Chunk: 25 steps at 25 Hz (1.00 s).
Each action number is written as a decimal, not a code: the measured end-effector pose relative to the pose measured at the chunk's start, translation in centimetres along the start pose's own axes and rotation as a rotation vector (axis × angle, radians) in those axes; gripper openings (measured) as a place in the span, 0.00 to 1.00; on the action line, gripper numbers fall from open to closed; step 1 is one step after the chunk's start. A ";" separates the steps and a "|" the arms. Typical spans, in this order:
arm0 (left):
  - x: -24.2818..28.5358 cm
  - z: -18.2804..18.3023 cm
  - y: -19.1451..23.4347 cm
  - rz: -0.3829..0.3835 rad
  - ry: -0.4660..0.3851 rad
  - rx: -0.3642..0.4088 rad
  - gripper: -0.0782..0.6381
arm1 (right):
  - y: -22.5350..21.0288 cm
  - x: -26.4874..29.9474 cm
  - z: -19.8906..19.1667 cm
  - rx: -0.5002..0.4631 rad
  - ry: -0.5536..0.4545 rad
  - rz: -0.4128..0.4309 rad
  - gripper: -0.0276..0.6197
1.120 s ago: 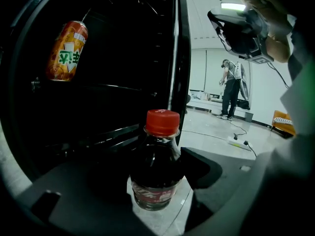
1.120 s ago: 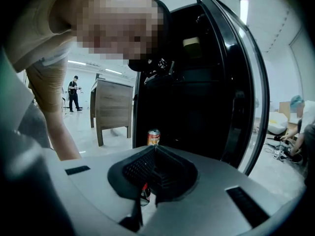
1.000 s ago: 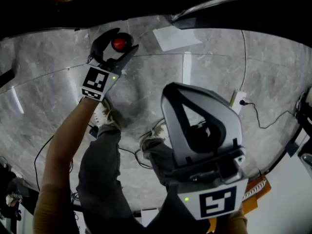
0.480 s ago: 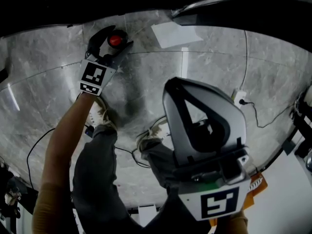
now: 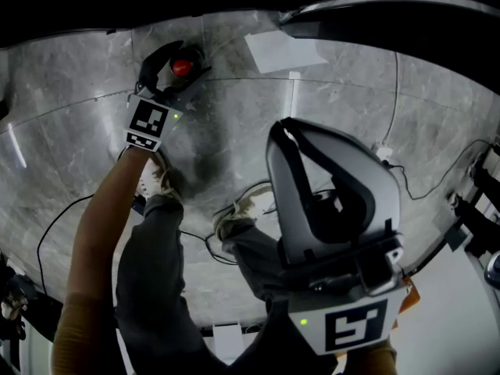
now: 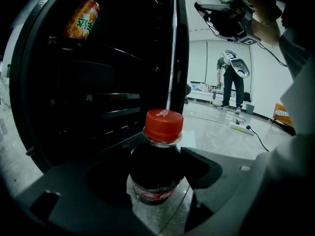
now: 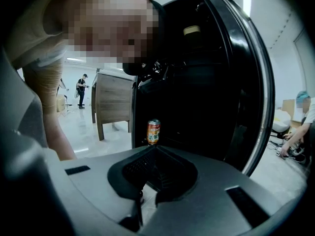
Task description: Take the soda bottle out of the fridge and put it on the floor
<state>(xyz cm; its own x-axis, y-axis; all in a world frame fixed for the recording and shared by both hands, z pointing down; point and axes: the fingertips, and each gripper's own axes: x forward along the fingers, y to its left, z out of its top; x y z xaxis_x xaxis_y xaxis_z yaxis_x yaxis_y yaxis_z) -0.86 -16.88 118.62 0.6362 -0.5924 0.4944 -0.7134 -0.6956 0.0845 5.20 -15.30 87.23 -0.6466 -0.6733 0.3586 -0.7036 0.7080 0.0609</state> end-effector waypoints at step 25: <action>-8.9 5.6 -2.7 0.006 0.061 0.035 0.55 | 3.7 -2.0 5.6 0.075 0.009 0.043 0.05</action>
<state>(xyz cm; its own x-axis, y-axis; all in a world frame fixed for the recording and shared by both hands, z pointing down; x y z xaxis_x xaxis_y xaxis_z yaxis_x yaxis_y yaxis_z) -2.95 -11.97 109.16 0.6117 -0.5715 0.5471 -0.7058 -0.7065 0.0511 2.26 -12.54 81.48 -0.6743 -0.6406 0.3674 -0.6956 0.7180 -0.0248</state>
